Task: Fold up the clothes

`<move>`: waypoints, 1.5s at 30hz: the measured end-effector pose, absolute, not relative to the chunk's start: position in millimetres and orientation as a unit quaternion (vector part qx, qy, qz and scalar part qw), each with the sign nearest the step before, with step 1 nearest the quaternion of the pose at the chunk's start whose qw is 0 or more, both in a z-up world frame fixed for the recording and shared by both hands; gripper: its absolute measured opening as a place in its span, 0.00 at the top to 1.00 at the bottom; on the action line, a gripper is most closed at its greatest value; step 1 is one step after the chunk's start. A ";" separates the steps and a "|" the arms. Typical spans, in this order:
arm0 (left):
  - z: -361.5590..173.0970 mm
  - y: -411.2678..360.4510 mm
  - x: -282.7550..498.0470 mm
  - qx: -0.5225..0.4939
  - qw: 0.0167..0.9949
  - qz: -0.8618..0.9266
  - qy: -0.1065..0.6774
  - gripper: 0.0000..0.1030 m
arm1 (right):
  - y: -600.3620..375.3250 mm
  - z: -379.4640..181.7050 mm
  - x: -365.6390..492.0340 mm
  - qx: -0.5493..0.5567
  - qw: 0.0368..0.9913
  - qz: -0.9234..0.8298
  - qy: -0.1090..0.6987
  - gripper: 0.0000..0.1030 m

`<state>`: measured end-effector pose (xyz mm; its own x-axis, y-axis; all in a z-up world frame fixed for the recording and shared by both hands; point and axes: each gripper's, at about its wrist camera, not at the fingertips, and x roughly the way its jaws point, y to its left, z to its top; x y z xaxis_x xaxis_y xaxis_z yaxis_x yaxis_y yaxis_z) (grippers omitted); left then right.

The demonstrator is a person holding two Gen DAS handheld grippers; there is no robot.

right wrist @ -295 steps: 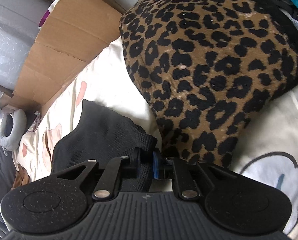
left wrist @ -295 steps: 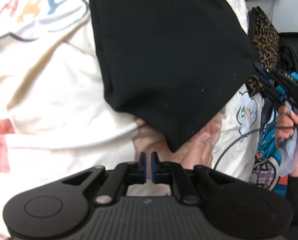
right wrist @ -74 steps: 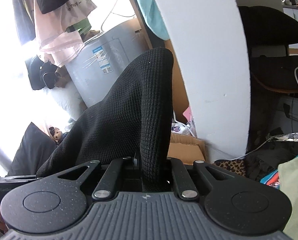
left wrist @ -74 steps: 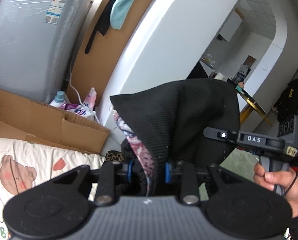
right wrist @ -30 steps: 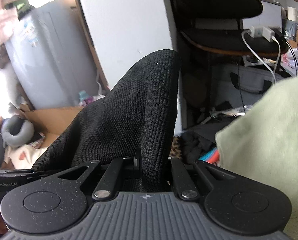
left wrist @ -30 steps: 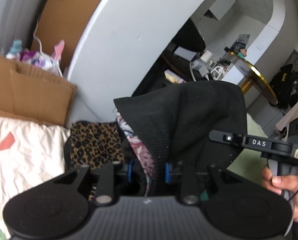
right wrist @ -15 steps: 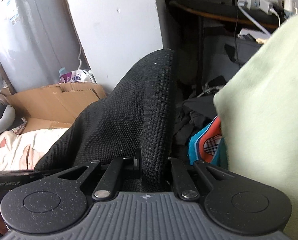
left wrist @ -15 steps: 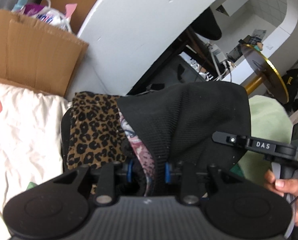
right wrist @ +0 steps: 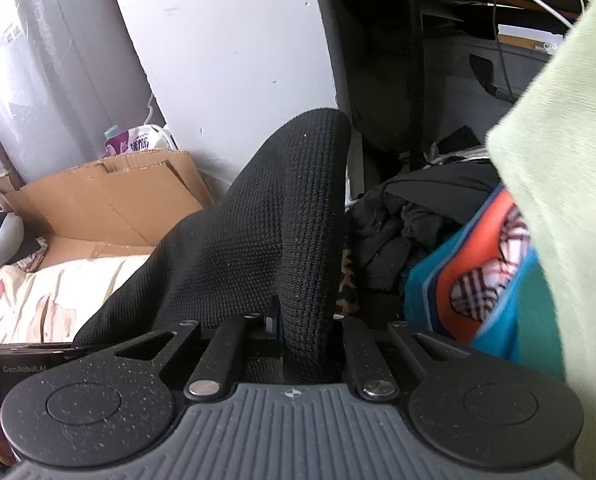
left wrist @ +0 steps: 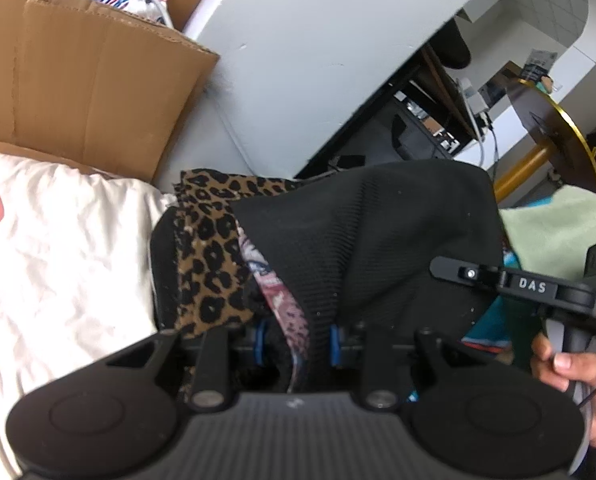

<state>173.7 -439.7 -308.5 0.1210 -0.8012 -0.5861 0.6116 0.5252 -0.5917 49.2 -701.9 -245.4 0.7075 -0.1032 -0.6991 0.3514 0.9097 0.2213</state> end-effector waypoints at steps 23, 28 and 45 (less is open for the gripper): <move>-355.2 -480.5 236.5 -0.096 0.738 -0.454 0.491 0.71 | -749.3 -309.0 130.8 0.162 0.914 -0.150 0.339 0.92; -357.4 -489.3 241.6 -0.093 0.735 -0.456 0.492 0.71 | -754.5 -320.2 142.1 0.136 0.915 -0.165 0.343 0.91; -357.4 -506.7 244.5 -0.063 0.738 -0.457 0.492 0.70 | -747.3 -310.7 142.5 0.036 0.914 -0.253 0.317 0.75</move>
